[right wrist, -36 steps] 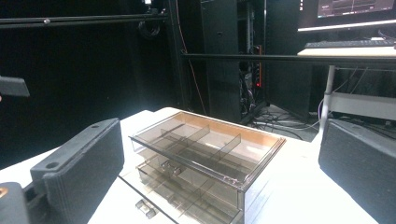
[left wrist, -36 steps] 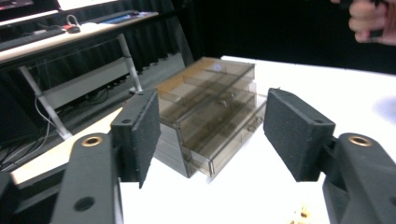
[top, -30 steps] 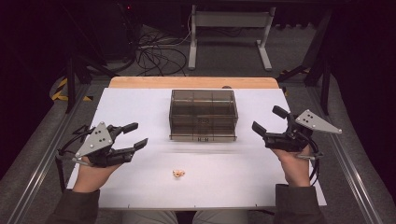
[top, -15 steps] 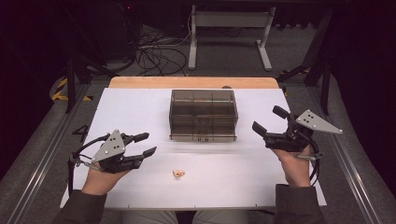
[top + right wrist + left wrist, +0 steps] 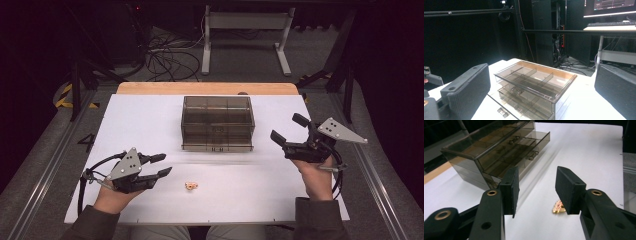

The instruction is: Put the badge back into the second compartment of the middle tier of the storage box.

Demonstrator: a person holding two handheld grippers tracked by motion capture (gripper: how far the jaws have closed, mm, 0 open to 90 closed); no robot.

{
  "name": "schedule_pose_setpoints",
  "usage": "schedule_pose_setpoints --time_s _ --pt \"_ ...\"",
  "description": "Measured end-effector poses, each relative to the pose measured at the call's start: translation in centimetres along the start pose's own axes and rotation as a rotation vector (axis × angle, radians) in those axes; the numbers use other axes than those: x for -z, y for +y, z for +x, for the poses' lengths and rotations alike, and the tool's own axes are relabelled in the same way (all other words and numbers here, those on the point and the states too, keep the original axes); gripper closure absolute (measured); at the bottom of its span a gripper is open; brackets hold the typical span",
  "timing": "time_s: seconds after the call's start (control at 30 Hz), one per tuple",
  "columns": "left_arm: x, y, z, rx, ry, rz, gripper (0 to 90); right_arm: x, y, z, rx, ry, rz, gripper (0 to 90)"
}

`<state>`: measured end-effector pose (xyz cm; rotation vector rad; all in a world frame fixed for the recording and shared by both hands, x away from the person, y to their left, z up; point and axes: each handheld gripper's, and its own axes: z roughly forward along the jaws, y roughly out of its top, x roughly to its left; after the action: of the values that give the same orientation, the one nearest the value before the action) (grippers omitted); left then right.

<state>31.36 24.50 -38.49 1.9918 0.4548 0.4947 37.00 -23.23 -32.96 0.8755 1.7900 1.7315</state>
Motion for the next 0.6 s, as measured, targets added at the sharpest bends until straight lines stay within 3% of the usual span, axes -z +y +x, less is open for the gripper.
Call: schedule_pose_setpoints --time_s 0.6 --pt "-2.3 -1.4 -2.4 -0.035 -0.088 0.064 56.1 0.0 0.0 0.1 0.000 0.004 -0.001 1.1"
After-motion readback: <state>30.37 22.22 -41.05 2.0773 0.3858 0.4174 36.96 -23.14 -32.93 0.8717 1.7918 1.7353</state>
